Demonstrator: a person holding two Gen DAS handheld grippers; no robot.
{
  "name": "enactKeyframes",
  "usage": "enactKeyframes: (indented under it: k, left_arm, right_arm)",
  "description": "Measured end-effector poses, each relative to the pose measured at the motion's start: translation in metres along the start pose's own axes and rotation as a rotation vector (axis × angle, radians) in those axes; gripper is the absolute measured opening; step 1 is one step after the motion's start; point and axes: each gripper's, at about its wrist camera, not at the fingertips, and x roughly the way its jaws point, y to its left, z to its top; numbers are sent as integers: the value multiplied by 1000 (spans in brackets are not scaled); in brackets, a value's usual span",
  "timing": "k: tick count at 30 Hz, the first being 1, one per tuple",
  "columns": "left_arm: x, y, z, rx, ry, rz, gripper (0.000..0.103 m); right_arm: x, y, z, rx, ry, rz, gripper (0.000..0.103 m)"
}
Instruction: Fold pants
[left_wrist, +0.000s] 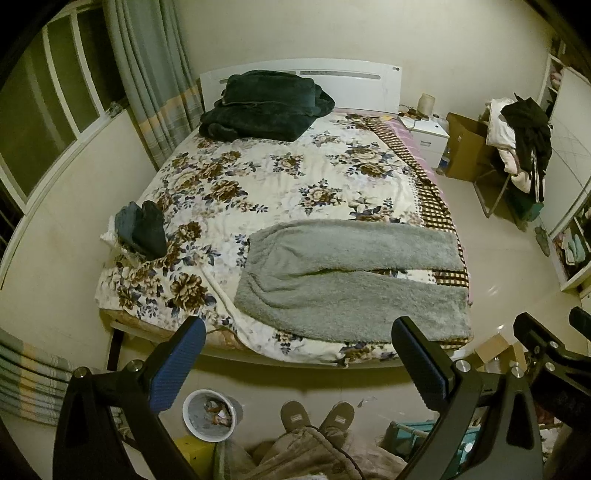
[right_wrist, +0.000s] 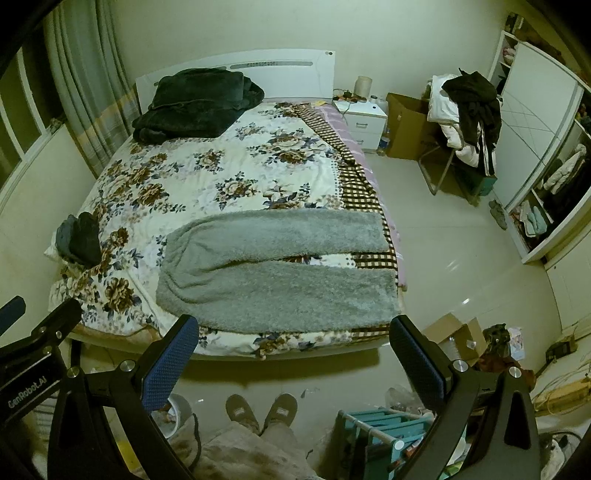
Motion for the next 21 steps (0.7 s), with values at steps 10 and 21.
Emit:
enactKeyframes:
  k: [10, 21]
  left_arm:
    - [2, 1, -1, 1, -2, -1, 103]
    - [2, 2, -1, 0, -2, -3, 103]
  right_arm:
    - [-2, 3, 0, 1, -1, -2, 103]
    - [0, 1, -2, 0, 0, -2, 103]
